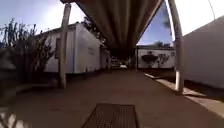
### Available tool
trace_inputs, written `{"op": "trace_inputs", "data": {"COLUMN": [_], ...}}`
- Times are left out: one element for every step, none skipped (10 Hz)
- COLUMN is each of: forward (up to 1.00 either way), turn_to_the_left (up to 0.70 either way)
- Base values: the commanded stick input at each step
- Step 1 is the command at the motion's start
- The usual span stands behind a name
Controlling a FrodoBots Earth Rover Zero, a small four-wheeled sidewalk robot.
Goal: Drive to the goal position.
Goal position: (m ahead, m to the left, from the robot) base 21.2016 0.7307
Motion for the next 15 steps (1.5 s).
{"op": "trace_inputs", "data": {"forward": [0.70,0.70,0.70,0.70,0.70,0.70,0.70,0.70,0.70,0.70,0.70,0.70,0.70,0.70,0.70], "turn_to_the_left": [0.00,0.00,0.00,-0.05,-0.10,-0.23,-0.07,0.00,0.00,0.00,0.00,0.00,0.00,0.00,0.00]}}
